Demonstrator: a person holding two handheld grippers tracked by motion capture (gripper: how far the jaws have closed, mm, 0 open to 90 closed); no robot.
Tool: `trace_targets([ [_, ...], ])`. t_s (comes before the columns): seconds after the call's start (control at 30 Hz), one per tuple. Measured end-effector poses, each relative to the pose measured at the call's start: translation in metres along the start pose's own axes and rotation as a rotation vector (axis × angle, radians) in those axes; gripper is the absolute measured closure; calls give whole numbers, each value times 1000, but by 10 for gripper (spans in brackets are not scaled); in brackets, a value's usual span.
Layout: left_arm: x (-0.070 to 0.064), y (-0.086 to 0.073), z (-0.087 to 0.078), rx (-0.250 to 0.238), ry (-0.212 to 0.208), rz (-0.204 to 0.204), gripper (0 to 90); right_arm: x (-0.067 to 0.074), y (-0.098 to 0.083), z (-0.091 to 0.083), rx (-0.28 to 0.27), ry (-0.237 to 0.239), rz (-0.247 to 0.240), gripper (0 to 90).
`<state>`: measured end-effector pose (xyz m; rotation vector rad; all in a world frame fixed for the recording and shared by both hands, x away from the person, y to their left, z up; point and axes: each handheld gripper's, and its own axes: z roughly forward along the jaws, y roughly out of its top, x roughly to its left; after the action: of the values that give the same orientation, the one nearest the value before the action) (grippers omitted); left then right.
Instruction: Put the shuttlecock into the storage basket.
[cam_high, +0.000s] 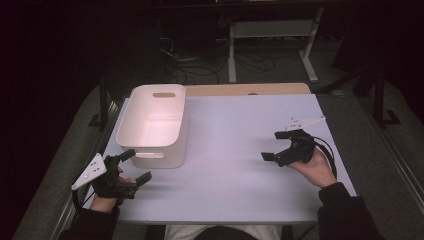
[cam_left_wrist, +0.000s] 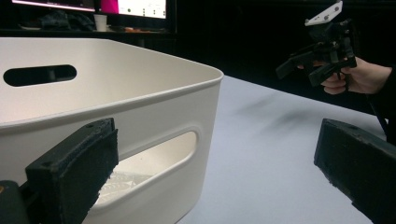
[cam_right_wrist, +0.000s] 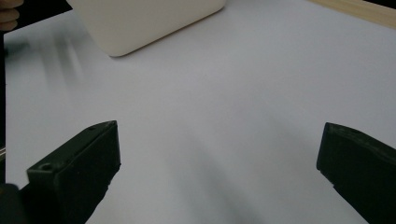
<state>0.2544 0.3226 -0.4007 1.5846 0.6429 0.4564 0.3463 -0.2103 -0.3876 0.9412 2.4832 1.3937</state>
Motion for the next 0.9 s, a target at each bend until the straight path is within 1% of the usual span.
trace_targets([
  [0.07,0,0,0,1,0,0,0,0,-4,-3,-15,-20,-1,0],
  [0.1,0,0,0,1,0,0,0,0,-4,-3,-15,-20,-1,0],
  [0.17,0,0,0,0,0,0,0,-1,-11,-10,-41,-36,13,0],
  [0.23,0,0,0,1,0,0,0,-1,-13,-12,-46,-42,16,0],
  [0.27,0,0,0,1,1,-1,0,-2,-21,-17,-56,-48,26,0],
  [0.33,0,0,0,1,1,-1,0,-2,-23,-18,-57,-50,26,0],
  [0.37,0,0,0,2,1,-2,0,-1,-29,-22,-66,-62,31,0],
  [0.47,0,0,0,1,1,-1,0,-1,-31,-23,-70,-63,34,0],
  [0.53,0,0,1,3,2,-1,0,-2,-39,-27,-76,-60,46,0],
  [0.57,0,0,1,3,2,-1,0,-2,-39,-27,-76,-60,46,0],
  [0.67,0,0,1,3,1,-2,0,-2,-49,-30,-88,-57,49,0],
  [0.73,0,0,1,3,0,-2,0,-2,-51,-31,-94,-58,49,0],
  [0.77,0,0,1,3,1,-3,0,-2,-57,-34,-104,-65,55,0],
  [0.87,0,0,1,4,1,0,0,-2,-58,-35,-104,-66,55,0],
  [0.9,0,0,1,7,1,3,0,-2,-61,-36,-110,-71,53,0],
])
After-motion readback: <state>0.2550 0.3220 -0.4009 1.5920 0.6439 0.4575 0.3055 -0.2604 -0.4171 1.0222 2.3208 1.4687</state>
